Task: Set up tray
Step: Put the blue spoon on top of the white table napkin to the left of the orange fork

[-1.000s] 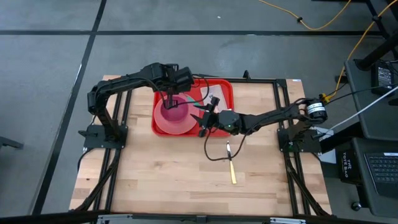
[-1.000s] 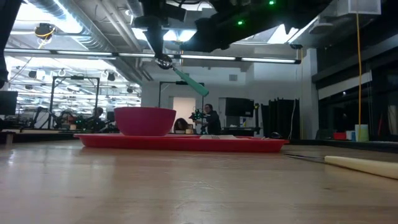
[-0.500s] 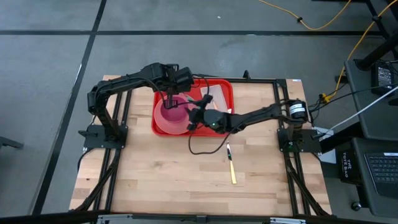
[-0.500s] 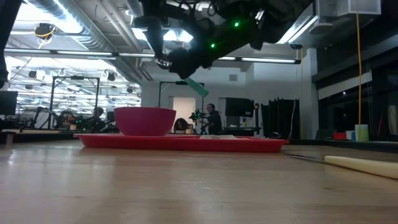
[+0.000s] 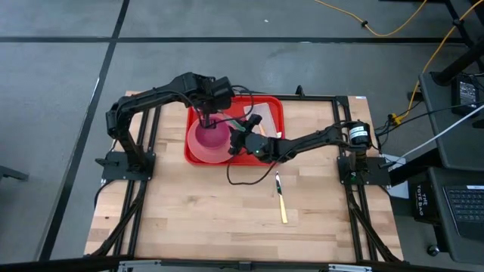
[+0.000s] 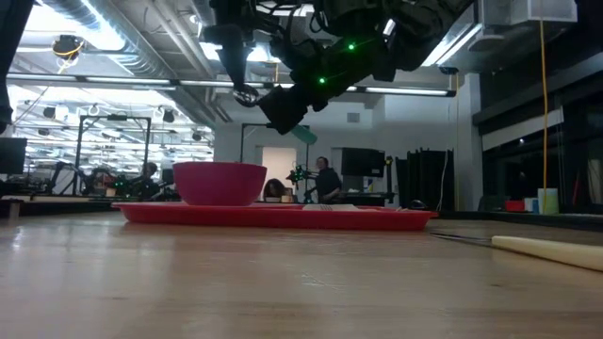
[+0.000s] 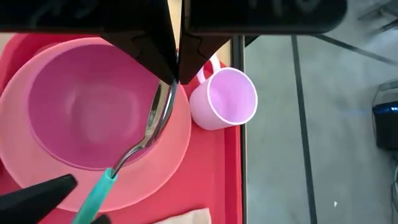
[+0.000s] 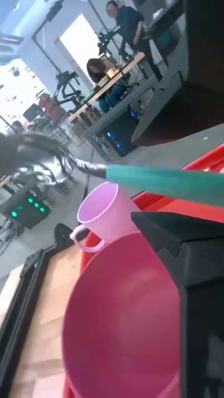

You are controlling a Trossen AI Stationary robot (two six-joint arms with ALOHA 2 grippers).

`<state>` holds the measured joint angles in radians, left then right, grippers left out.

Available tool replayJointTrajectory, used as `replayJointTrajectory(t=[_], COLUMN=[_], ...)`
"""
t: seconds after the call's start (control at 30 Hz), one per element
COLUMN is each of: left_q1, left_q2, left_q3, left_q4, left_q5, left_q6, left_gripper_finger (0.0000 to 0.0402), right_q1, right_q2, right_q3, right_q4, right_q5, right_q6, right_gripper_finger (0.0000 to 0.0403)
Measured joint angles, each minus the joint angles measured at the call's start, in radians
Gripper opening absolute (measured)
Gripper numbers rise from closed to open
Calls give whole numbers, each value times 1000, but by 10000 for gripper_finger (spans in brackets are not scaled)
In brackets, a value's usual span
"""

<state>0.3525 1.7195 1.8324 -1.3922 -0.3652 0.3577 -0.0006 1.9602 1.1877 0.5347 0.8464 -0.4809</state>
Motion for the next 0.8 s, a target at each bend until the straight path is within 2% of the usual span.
replayJointTrajectory(t=[0.13, 0.27, 0.43, 0.8], left_q1=[20, 40, 45, 42], left_q2=[0, 0, 0, -2], left_q3=[0, 0, 0, 0], left_q4=[0, -3, -3, -4], left_q5=[13, 77, 77, 92], left_q6=[-24, -37, -56, -86], left_gripper_finger=[2, 2, 2, 2], right_q1=[0, 0, 0, -19], right_q2=[0, 0, 0, -1], right_q3=[0, 0, 0, 0], right_q4=[3, -1, -8, -51], right_q5=[-2, -4, -9, -9], right_q6=[-27, -47, -102, -105], right_gripper_finger=[187, 187, 187, 185])
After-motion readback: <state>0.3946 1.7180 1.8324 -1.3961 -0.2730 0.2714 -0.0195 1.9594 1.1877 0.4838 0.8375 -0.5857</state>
